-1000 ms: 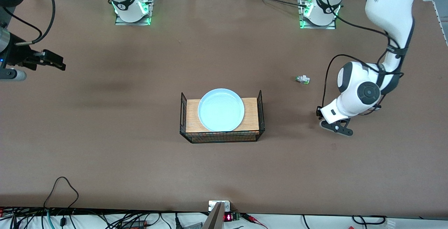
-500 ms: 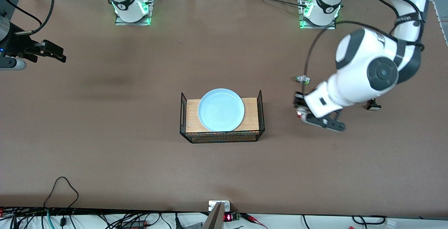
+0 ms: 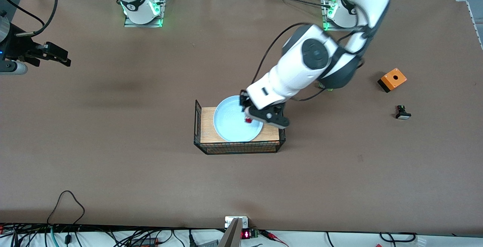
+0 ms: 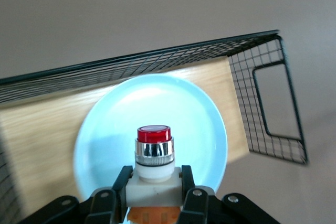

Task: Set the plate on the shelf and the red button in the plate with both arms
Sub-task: 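Lift the red button with the left gripper and carry it to the plate, then release the red button onto the plate and withdraw the left gripper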

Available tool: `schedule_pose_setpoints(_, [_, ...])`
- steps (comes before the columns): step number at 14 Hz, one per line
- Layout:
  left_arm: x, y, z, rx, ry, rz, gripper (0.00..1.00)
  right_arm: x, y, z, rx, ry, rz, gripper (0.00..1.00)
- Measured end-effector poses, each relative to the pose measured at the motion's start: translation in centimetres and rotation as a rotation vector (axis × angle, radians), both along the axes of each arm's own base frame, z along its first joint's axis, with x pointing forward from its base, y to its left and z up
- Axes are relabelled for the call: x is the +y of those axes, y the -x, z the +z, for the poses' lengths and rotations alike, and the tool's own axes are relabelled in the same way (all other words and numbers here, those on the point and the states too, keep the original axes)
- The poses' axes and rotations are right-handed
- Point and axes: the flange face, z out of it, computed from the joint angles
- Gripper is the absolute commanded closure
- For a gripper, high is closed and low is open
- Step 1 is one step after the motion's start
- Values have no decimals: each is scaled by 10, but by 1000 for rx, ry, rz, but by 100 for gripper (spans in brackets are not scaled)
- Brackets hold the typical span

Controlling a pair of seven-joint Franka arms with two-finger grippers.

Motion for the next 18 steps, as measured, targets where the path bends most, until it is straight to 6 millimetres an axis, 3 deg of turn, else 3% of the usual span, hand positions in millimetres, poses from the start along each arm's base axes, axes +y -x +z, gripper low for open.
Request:
schedule_pose_setpoints(1, [-9,0,-22,-18,-25,-9,90,0,0,0,0,0,0,0])
schedule_pose_setpoints(2, [-15,1,-37,-31,-56,-22,75,0,0,0,0,0,0,0])
schedule_pose_setpoints(3, [-23,5,-45,-41,-81,-35,33,0,0,0,0,0,0,0])
schedule_pose_setpoints(4, [-29,9,-48,-48,-94,-44,0,0,0,0,-1,0,0,0])
schedule_pose_setpoints(7, [-32,10,-46,-63,-120,-55,0,0,0,1,-1,0,0,0])
schedule_pose_setpoints(10, [-15,7,-34,5,-192,-57,0,0,0,1,-1,0,0,0])
schedule_pose_setpoints(12, [18,3,4,59,-274,-37,0,0,0,1,-1,0,0,0])
schedule_pose_setpoints(15, [94,8,75,170,-413,31,0,0,1,2,-4,0,0,0])
schedule_pose_setpoints(18, [167,11,125,218,-517,107,0,0,1,3,-7,-1,0,0])
